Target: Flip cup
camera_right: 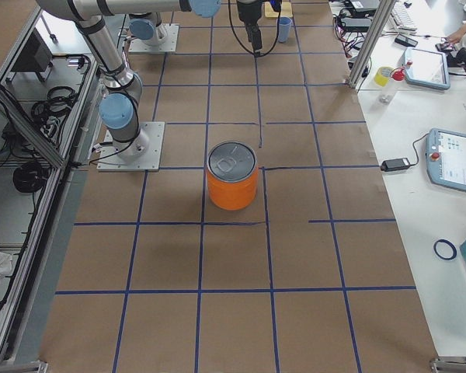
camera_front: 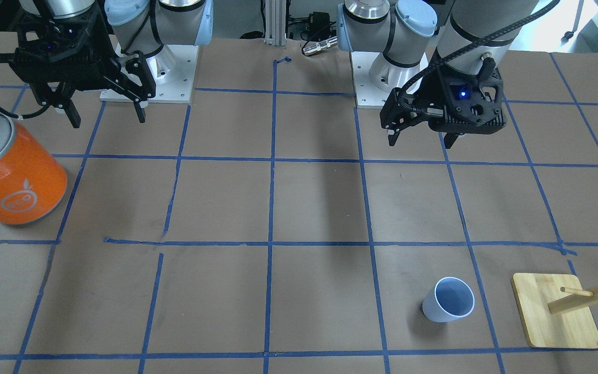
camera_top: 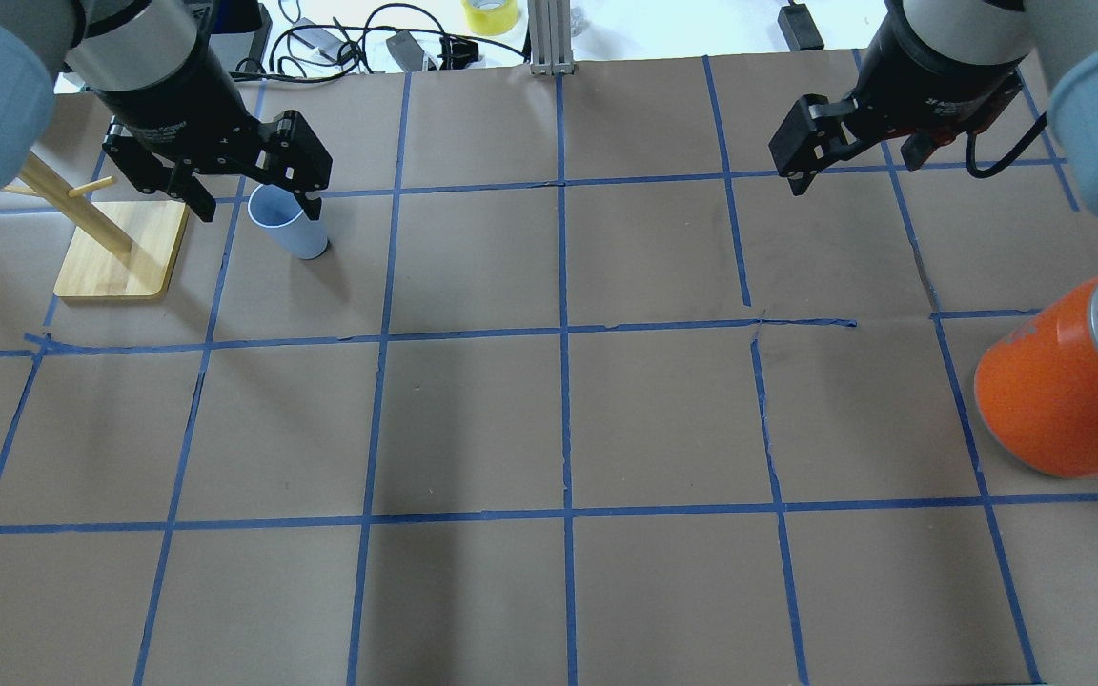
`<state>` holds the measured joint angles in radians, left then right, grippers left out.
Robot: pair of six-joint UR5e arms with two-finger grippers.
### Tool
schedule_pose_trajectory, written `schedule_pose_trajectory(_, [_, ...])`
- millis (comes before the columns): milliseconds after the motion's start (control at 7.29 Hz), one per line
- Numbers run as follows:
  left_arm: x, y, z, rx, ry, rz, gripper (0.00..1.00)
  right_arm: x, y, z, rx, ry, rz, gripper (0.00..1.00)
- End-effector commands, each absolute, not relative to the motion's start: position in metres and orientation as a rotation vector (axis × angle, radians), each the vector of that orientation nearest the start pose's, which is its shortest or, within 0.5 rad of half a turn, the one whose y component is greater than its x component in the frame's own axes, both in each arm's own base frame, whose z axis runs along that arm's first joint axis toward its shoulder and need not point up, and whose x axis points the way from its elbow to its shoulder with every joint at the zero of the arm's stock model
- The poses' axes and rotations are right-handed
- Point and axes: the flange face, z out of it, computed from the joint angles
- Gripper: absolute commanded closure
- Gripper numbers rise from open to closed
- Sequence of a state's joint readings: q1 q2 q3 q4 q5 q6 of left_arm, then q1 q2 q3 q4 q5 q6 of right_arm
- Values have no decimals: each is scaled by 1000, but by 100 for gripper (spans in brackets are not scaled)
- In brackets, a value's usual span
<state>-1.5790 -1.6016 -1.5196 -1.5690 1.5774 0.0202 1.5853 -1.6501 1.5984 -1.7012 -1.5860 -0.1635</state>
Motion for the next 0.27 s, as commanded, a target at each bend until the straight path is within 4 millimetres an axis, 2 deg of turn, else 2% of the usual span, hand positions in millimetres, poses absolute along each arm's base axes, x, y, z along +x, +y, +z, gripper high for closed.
schedule_pose_trajectory(0, [-140,-501,502,50,3130,-50,0,139,-473,527,-283,3145,-294,0])
schedule_pose_trajectory(137, [-139,-501,502,60,3130,-46,0,139,-470,529,-297,3147,-289,0])
